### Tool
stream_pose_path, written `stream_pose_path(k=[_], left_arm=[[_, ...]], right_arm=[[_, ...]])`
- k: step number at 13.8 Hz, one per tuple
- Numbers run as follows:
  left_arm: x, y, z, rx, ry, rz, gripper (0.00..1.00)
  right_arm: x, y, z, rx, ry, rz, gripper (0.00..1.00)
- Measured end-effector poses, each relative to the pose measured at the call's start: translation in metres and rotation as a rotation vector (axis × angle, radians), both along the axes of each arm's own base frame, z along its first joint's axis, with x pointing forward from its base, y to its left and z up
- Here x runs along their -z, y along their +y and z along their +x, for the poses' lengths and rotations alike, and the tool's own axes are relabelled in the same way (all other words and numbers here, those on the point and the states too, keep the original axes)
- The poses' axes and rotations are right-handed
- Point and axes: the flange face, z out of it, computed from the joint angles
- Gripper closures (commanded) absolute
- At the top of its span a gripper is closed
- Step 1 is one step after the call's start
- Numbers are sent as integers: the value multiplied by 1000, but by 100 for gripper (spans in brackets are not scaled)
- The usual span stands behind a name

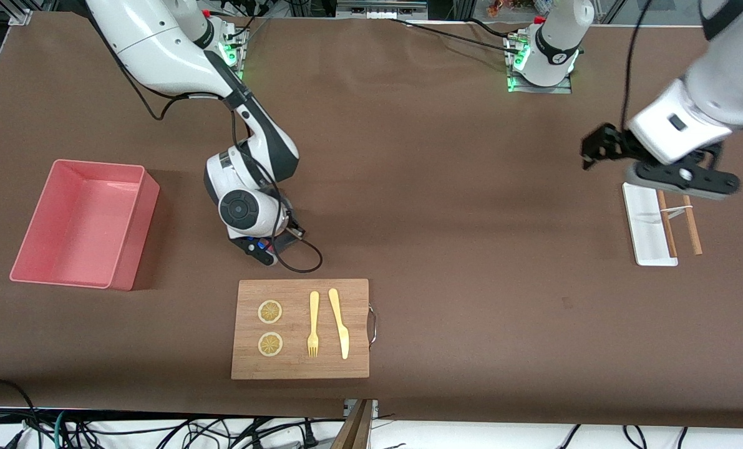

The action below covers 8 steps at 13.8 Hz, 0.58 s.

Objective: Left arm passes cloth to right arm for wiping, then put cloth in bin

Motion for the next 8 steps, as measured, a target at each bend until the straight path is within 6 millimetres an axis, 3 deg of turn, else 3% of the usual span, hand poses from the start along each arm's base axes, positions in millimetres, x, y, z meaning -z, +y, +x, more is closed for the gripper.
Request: stream_pose_path(k=[2,4,6,8], left_arm=[[25,13,5,-24,-29,9,0],[35,25,-15,-57,-8,0,0],[31,42,-39,-91,-3,-20,0],[24,46,-51,-96,-11,-20,0]], right_arm=[[-12,24,-4,62,-5,48,100],[-24,42,-6,122,0,79,100],[-39,57,-5,179,11,135,100],[-47,61,-1,192,10,159,100]])
